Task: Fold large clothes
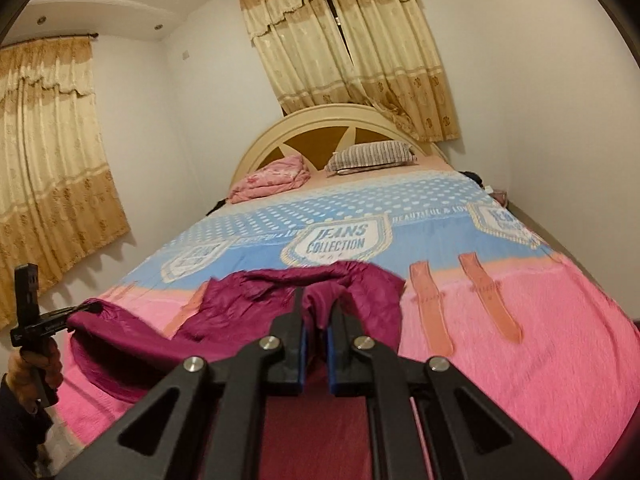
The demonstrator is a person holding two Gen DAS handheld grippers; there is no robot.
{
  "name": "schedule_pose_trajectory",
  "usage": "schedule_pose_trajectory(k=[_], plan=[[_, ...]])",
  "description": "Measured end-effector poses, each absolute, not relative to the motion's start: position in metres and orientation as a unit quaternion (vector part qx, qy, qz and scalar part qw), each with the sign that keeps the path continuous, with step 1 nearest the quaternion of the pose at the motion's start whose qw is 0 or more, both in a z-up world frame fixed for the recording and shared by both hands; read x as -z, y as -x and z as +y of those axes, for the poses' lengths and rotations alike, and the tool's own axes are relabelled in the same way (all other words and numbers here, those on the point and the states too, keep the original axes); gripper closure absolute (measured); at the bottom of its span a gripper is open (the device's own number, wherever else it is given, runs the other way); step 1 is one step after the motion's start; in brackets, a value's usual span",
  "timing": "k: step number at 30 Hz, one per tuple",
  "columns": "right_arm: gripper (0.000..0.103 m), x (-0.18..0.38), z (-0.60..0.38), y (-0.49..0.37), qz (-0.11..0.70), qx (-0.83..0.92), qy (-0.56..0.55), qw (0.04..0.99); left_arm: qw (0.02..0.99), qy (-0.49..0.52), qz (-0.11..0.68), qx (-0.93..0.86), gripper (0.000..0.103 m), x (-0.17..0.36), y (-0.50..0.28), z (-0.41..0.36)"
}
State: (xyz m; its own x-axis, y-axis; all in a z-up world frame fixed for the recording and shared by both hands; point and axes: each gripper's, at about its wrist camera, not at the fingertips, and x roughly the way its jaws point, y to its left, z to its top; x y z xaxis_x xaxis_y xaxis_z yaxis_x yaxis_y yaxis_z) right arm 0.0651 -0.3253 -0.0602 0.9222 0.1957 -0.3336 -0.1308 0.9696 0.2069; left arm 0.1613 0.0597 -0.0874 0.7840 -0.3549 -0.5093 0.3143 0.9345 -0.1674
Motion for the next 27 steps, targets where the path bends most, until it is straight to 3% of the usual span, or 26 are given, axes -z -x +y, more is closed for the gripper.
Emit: schedule_pose_trajectory(k=[15, 17, 20, 21, 22, 25, 27], plan=[[0.094, 0.107, -0.342, -0.291, 0.248, 0.0, -0.112, 0.962, 0.94, 0.009, 0.333, 0.07, 0.089, 0.158, -0.348, 0.011], [0.094, 0.117, -0.344, -0.309, 0.257, 0.008, -0.114, 0.96, 0.939, 0.03, 0.336, 0.065, 0.079, 0.164, -0.358, 0.018], [0.094, 0.133, -0.347, -0.333, 0.27, 0.016, -0.115, 0.956, 0.942, 0.057, 0.329, 0.044, 0.048, 0.169, -0.363, 0.03], [0.094, 0.138, -0.346, -0.339, 0.274, 0.019, -0.11, 0.955, 0.946, 0.047, 0.321, 0.014, 0.02, 0.169, -0.364, 0.031], [0.093, 0.144, -0.345, -0.345, 0.278, 0.022, -0.105, 0.954, 0.952, 0.038, 0.305, -0.017, 0.008, 0.167, -0.364, 0.033], [0.091, 0.155, -0.345, -0.357, 0.284, 0.027, -0.104, 0.953, 0.961, 0.034, 0.268, -0.058, 0.008, 0.161, -0.356, 0.039], [0.076, 0.157, -0.345, -0.362, 0.28, 0.037, -0.102, 0.954, 0.961, 0.021, 0.262, -0.086, 0.008, 0.156, -0.352, 0.033]])
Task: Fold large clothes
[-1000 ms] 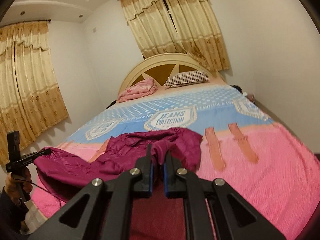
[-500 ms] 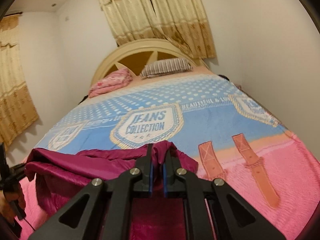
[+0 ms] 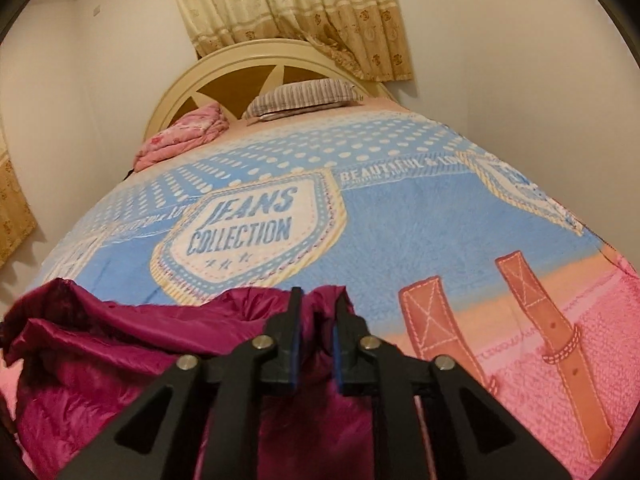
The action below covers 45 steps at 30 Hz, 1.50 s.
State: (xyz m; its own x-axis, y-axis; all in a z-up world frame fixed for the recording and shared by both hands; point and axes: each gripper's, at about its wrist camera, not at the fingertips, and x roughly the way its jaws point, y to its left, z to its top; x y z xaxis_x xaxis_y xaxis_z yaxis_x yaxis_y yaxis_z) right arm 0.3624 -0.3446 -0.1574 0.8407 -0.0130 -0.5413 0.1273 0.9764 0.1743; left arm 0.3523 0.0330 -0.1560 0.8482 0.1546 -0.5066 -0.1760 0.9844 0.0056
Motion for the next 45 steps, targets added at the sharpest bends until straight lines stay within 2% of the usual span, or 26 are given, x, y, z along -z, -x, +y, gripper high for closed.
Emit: schedule_pose_trajectory(k=[1, 2, 3, 4, 6, 9, 18, 26, 45], plan=[[0.067, 0.156, -0.344, -0.365, 0.275, 0.046, -0.1, 0.955, 0.962, 0.015, 0.256, -0.091, 0.008, 0.154, -0.35, 0.029], [0.043, 0.154, -0.343, -0.367, 0.271, 0.051, -0.099, 0.956, 0.964, 0.01, 0.247, -0.098, 0.008, 0.15, -0.346, 0.025], [0.026, 0.151, -0.341, -0.369, 0.263, 0.054, -0.097, 0.958, 0.967, 0.006, 0.229, -0.113, 0.008, 0.144, -0.339, 0.019], [0.024, 0.146, -0.339, -0.37, 0.251, 0.056, -0.095, 0.962, 0.969, 0.003, 0.216, -0.119, 0.007, 0.14, -0.335, 0.015], [0.024, 0.136, -0.334, -0.369, 0.236, 0.062, -0.082, 0.966, 0.973, -0.001, 0.2, -0.112, 0.005, 0.136, -0.33, 0.004], [0.024, 0.13, -0.317, -0.359, 0.242, 0.055, -0.081, 0.965, 0.972, -0.008, 0.219, -0.09, 0.005, 0.145, -0.341, -0.013], [0.023, 0.169, -0.224, -0.336, 0.288, 0.028, 0.01, 0.957, 0.947, -0.041, 0.292, -0.124, 0.005, 0.196, -0.381, -0.039], [0.024, 0.206, -0.25, -0.37, 0.343, 0.05, -0.016, 0.938, 0.931, -0.005, 0.351, -0.104, 0.005, 0.231, -0.41, -0.029], [0.017, 0.219, -0.253, -0.374, 0.373, 0.077, -0.02, 0.924, 0.912, -0.035, 0.398, -0.097, 0.001, 0.249, -0.429, -0.041]])
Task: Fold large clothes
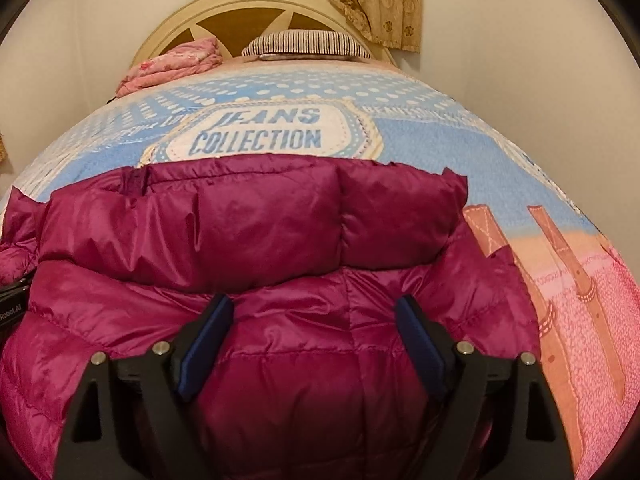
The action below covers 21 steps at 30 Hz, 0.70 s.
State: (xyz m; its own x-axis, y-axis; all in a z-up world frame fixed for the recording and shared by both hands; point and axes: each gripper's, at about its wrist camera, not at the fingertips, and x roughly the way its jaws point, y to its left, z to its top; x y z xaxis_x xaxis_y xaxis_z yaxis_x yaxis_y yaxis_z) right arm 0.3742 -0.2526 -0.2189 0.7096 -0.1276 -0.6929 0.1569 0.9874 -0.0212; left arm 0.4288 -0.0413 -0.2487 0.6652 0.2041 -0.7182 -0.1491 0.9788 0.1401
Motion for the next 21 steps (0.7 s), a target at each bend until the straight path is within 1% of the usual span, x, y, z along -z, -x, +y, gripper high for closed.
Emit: schedule_pose_trajectory(k=[9, 21], plan=[[0.015, 0.2233, -0.2518, -0.381, 0.393, 0.083, -0.011, 0.916, 0.908, -0.036, 0.407, -0.096, 0.001, 0.2515, -0.432, -0.0409], [0.014, 0.2251, -0.2491, -0.383, 0.4, 0.088, -0.002, 0.912, 0.907, -0.033, 0.41, -0.093, 0.001, 0.2523, -0.4329, -0.0386]])
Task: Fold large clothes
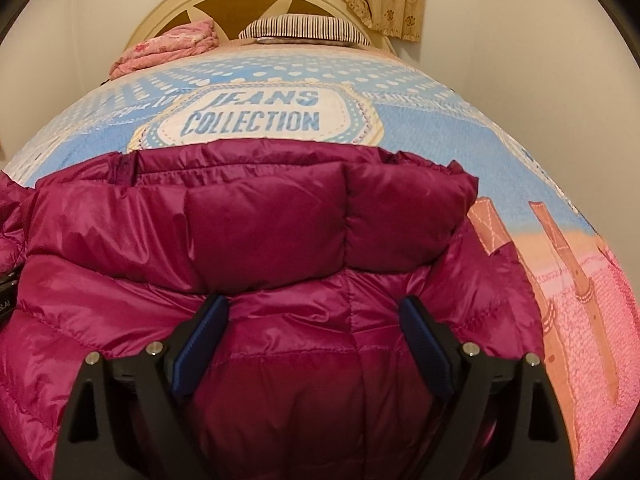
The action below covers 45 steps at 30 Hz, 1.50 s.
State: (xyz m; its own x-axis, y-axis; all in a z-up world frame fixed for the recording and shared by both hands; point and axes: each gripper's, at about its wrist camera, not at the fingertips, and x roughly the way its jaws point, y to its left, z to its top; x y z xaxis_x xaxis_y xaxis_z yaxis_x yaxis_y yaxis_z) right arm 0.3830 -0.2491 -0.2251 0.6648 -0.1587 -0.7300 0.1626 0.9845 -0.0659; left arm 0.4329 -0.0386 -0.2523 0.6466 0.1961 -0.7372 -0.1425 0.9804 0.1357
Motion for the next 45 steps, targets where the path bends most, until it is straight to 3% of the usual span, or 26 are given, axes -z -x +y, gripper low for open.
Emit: schedule_pose_trajectory(k=[14, 20, 33, 39, 45], plan=[[0.013, 0.215, -0.246, -0.381, 0.404, 0.099, 0.008, 0.909, 0.906, -0.026, 0.412, -0.09, 0.001, 0.253, -0.433, -0.038], [0.014, 0.179, -0.203, -0.354, 0.354, 0.051, 0.022, 0.933, 0.907, -0.02, 0.412, -0.086, 0.001, 0.253, -0.432, -0.035], [0.009, 0.227, -0.183, -0.368, 0.401, 0.046, 0.056, 0.913, 0.904, 0.009, 0.422, -0.069, 0.001, 0.251, -0.43, -0.028], [0.01, 0.2, -0.187, -0.327, 0.38, 0.027, 0.035, 0.924, 0.928, 0.032, 0.37, -0.024, 0.001, 0.216, -0.367, -0.034], [0.009, 0.217, -0.166, -0.289, 0.364, 0.018, 0.075, 0.928, 0.929, -0.033, 0.366, -0.038, 0.001, 0.236, -0.346, -0.056]])
